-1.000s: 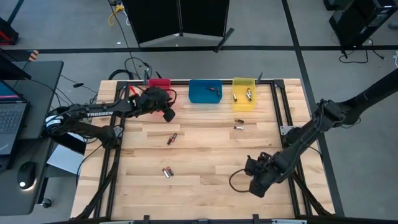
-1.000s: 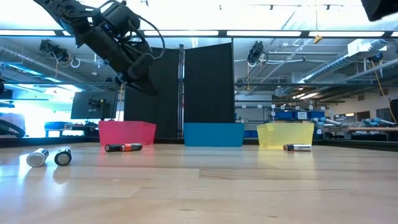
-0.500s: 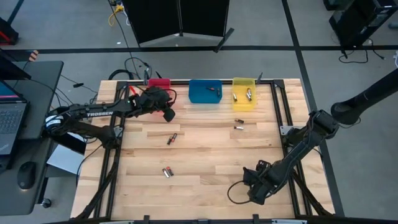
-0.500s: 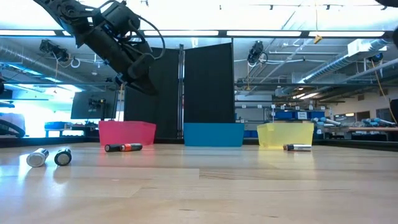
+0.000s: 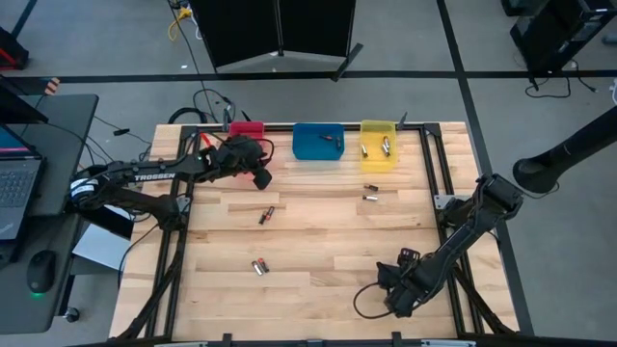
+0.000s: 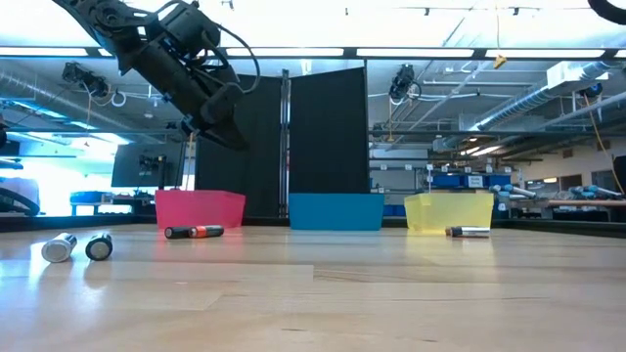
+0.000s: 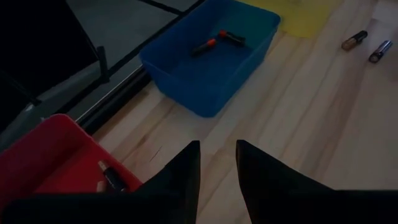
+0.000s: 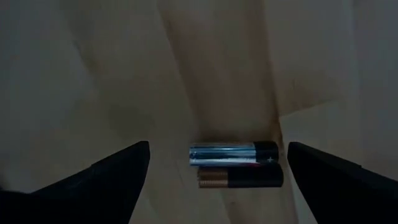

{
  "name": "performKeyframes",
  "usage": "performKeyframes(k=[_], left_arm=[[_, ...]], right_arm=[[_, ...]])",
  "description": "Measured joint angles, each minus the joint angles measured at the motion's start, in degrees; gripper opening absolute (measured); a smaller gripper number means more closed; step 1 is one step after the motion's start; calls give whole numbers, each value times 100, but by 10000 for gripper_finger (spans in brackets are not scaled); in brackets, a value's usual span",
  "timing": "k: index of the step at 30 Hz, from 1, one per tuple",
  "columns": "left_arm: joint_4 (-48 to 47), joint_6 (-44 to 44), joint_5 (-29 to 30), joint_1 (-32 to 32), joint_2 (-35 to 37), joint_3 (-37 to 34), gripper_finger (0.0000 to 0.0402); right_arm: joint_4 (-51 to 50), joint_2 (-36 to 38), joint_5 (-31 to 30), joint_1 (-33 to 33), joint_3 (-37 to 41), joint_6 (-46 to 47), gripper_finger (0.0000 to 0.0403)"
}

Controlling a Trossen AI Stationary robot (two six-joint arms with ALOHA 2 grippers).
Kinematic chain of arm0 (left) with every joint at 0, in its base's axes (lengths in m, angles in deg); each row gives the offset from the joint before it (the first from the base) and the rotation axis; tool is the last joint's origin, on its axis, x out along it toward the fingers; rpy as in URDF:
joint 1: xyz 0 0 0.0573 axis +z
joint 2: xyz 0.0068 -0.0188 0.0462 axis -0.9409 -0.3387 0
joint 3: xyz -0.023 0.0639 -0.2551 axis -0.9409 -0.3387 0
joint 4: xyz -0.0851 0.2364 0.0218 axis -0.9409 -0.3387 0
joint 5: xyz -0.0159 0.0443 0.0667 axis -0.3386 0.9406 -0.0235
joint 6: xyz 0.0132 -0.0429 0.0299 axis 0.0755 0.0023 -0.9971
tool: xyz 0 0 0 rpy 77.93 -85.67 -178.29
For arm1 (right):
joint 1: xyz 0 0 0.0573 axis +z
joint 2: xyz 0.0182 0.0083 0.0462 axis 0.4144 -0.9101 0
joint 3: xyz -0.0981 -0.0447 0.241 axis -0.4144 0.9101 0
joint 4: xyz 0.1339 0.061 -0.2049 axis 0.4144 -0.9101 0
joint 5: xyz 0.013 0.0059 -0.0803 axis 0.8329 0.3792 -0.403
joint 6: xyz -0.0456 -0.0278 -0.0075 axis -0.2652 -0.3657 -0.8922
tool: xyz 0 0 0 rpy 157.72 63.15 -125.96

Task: Sort batteries
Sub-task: Put the silver battery into the yellow bin

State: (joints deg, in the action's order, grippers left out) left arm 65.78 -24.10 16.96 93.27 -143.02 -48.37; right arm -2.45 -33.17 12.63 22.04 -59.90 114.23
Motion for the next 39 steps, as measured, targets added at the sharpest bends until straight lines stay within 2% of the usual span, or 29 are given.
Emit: performKeyframes(k=[7, 13, 17, 24, 33, 36, 39], left_arm=[[-4, -1, 2, 0, 0, 0, 111], [-54, -1, 0, 0, 0, 0, 111], [-52, -1, 0, 0, 0, 0, 111], [-52, 1, 0, 0, -2, 0, 111], [-50, 14, 0, 0, -2, 0, 111], [-52, 14, 0, 0, -2, 0, 111], [-43, 14, 0, 0, -2, 0, 111]], right_arm=[[99, -23, 29, 11, 221, -33, 387], [261, 4, 98, 26, 339, -56, 360], [283, -4, 72, 28, 343, -73, 323], [222, -7, 42, -15, 348, -246, 231], [190, 34, -29, -338, 361, -651, 231], [180, 103, -339, -531, 375, -834, 231], [127, 210, -923, -852, 385, -1037, 231]])
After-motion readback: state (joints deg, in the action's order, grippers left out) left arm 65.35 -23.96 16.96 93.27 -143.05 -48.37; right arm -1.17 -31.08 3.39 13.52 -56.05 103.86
